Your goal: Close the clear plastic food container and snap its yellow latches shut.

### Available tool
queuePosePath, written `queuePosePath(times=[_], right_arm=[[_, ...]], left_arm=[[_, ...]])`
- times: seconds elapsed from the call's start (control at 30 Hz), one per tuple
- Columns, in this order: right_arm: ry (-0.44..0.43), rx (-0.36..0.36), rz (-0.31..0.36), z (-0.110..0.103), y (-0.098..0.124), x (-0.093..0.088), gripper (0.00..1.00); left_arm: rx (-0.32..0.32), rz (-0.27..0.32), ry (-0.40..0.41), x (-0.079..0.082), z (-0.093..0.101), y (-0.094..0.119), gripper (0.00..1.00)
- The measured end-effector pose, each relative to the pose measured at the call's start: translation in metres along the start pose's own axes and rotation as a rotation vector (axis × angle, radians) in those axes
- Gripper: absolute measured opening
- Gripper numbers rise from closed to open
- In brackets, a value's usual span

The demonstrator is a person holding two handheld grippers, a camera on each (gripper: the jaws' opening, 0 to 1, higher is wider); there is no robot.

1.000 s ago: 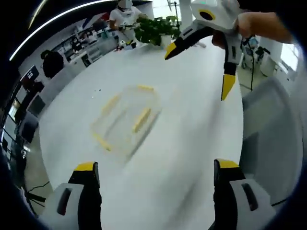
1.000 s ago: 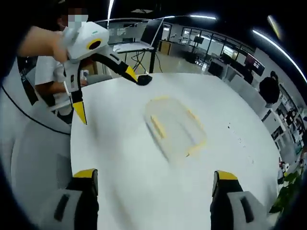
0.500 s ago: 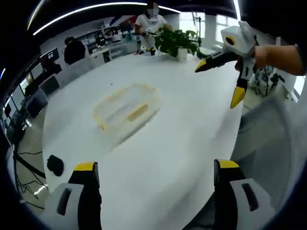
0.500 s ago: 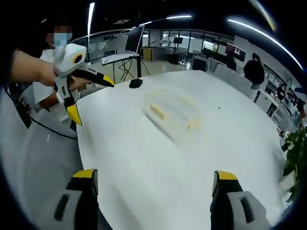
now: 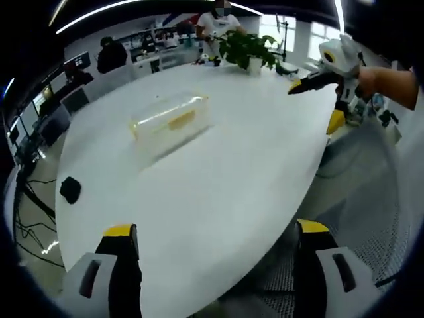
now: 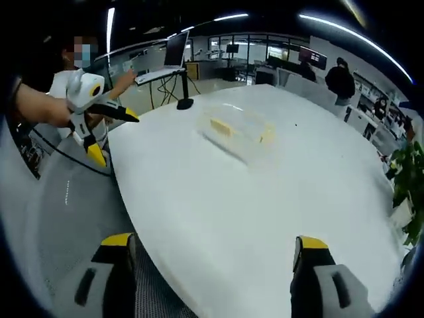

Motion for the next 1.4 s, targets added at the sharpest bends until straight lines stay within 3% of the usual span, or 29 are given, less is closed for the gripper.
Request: queuePosePath(times=[0.23,0.4,0.6,0.67,0.87,1.13,1.4], right_arm=[[-0.054,-0.022,-0.015,-0.002,0.005,-0.016,0.95],[-0.094,-0.058,0.035,-0.001,0.008,-0.016,0.96],[-0.149,-0.064,0.089,-0.002,0.015,-0.015,0.99],[-0.151,-0.072,0.136,-0.005,0.018,-0.011,0.99],[-0.139,-0.050,0.183,-0.017,0.023,-0.008,0.99],[-0.141,-0.053,0.228,-0.023,0.031,-0.008,0.99],[-0.138,-0.056,0.242,-0.027,0.035,-0.010,0.99]], left_arm=[[0.000,-0.025,0.020,-0.009,0.005,0.000,0.95],[0.017,-0.008,-0.007,-0.009,0.008,0.000,0.96],[0.039,0.031,0.029,-0.006,0.007,0.008,0.96],[0.054,0.048,0.054,-0.006,0.005,0.011,0.96],[0.076,0.073,0.081,-0.010,0.005,0.019,0.95],[0.105,0.141,0.154,-0.013,0.008,0.030,0.95],[0.121,0.179,0.159,-0.010,0.013,0.035,0.94]])
Point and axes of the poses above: the point that each gripper's makers call its tool centre point, and the gripper's own axes: y roughly backward along the fingers, z roughly to its right, x roughly out of its top, the point moved 6 cm from there along y, roughly backward along the fingers, and after that the axes turned 2 degrees about x, right-handed, at the moved point
